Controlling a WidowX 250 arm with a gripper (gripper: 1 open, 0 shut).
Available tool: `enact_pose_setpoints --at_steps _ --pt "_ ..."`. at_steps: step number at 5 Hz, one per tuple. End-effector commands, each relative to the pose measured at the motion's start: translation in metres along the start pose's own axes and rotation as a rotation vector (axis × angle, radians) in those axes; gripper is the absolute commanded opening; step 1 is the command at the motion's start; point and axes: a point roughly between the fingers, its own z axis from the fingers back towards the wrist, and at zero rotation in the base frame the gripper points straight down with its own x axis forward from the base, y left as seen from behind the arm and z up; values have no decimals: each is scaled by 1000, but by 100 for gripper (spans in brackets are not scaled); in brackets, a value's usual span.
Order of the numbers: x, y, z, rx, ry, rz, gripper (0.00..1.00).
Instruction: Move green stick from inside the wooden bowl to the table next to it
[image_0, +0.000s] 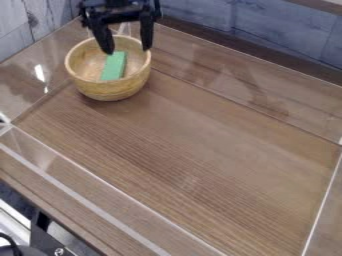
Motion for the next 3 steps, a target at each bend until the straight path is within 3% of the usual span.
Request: enact_pose_setpoints --at_steps 1,3 --pt "-5 -9 4 -5 -47 17 100" --pt "7 -3 22 -11 -47 78 100"
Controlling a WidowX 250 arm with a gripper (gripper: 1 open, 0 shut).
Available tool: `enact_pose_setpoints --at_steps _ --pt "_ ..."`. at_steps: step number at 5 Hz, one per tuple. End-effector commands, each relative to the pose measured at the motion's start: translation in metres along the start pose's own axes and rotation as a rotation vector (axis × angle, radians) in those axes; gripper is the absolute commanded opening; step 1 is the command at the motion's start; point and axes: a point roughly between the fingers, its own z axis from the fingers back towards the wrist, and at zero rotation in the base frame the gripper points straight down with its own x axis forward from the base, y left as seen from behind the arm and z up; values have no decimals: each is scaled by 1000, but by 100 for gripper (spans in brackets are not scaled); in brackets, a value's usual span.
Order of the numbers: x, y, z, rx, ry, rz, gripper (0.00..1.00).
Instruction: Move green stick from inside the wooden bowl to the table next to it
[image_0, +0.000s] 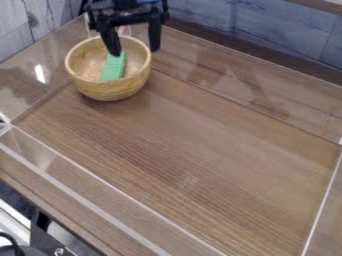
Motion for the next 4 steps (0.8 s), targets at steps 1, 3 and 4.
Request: enact_pose_setpoints --at_steps 1,3,4 --pt "1 -6 12 -8 -51 -12 100" --pt "10 14 5 20 -75 121 100" --pt "18 23 1 30 -82 160 100"
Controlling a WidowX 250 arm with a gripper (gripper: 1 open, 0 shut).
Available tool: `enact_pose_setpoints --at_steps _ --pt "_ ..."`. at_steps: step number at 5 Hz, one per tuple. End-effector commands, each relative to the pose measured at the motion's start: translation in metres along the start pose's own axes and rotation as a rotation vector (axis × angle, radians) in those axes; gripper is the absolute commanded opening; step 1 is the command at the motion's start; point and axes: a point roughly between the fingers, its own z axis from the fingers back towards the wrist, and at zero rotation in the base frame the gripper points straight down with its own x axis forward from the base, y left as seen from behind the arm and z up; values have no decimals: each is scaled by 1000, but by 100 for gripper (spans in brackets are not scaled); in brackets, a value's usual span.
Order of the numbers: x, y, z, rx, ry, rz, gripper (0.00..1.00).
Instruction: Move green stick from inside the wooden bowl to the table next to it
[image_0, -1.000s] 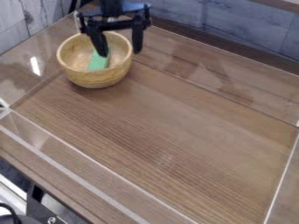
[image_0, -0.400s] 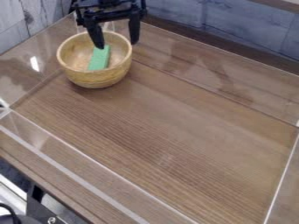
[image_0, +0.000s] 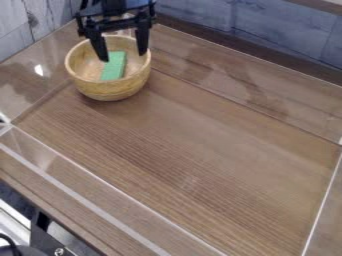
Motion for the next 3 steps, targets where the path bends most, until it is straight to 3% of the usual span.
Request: enact_pose_setpoints --at_steps 1,3 --pt "16 5 11 -11 -67 80 100" --pt "25 20 10 -2 -77 241 100"
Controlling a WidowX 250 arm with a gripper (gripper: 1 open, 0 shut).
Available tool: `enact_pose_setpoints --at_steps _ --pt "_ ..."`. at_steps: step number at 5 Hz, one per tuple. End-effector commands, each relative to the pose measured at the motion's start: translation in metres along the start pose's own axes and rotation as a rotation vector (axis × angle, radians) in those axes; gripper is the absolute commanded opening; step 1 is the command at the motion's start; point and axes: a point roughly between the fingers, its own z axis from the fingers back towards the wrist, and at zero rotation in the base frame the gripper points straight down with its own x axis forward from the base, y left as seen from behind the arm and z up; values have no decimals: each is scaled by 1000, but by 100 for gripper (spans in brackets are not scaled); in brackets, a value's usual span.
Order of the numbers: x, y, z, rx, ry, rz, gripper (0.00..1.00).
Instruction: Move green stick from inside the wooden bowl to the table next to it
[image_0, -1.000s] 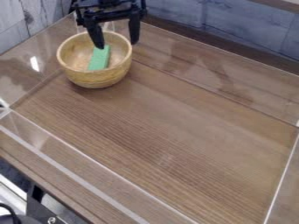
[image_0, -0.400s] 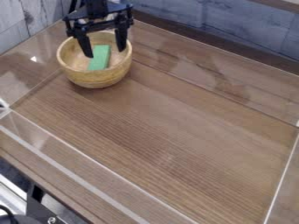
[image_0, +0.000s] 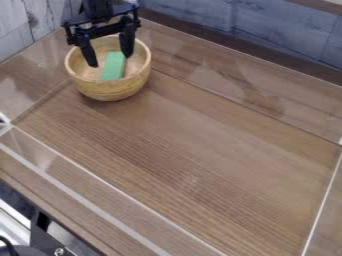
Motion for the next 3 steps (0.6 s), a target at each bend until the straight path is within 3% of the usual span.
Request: enact_pose_setpoints --at_steps 1,2,3 --pt "17 -4 24 -20 -54 118 100" --pt "22 -7 29 -13 -54 207 100" --pt "17 -4 34 -3 -58 260 100"
